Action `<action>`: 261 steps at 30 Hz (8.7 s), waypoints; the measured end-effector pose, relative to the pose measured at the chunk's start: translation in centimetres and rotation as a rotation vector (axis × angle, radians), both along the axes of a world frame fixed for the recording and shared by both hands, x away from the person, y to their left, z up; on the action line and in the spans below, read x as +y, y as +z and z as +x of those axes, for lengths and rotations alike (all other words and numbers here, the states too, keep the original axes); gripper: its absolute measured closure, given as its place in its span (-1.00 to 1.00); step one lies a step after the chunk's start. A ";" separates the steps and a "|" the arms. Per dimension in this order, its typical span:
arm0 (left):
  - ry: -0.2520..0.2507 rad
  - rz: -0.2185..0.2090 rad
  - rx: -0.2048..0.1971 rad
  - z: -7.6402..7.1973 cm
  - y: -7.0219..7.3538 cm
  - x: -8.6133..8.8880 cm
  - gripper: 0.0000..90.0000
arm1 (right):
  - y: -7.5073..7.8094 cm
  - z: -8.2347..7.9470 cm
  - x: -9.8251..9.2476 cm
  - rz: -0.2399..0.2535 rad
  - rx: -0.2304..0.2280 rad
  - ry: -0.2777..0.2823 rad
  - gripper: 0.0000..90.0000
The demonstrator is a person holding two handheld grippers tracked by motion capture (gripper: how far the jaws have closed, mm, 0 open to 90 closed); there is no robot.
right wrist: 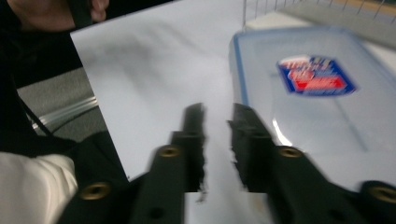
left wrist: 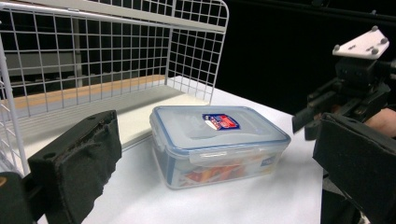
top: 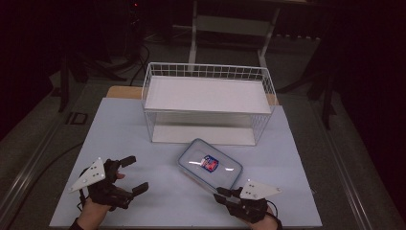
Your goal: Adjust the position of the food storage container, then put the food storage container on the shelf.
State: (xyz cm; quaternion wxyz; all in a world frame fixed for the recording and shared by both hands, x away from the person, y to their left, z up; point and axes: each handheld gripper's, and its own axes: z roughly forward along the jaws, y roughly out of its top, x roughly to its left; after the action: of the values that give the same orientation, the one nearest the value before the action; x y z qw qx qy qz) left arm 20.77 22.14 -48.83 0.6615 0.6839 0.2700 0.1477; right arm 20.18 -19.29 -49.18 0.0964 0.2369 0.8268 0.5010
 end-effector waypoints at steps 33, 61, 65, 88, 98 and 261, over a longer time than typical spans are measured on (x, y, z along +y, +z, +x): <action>-0.026 0.021 0.009 0.2 -0.3 -0.5 -0.98 | -1.4 2.8 -3.6 -0.162 0.043 -0.202 1.00; -0.030 0.025 0.012 0.2 -0.4 -0.6 -0.98 | -0.4 4.9 -6.6 -0.117 0.007 -0.318 1.00; -0.031 0.032 0.011 0.2 -0.4 -0.7 -0.98 | 0.6 5.8 -7.9 -0.108 -0.024 -0.364 1.00; -0.028 0.034 0.012 0.3 -0.5 -0.8 -0.98 | -1.5 11.9 -8.2 -0.183 0.015 -0.441 1.00; -0.035 0.041 0.017 0.3 -0.6 -1.0 -0.98 | -1.3 12.3 -7.1 -0.171 0.015 -0.444 1.00; -0.187 0.081 0.760 12.6 -2.6 -5.8 0.23 | -1.3 12.2 -4.2 0.118 0.372 -0.154 -0.37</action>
State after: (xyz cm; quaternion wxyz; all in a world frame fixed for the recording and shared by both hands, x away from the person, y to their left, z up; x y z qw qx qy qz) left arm 33.38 16.36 -51.46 0.4973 0.7371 0.4262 -0.1663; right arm 32.42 -23.52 -50.50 -0.0338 0.3931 0.7790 0.4874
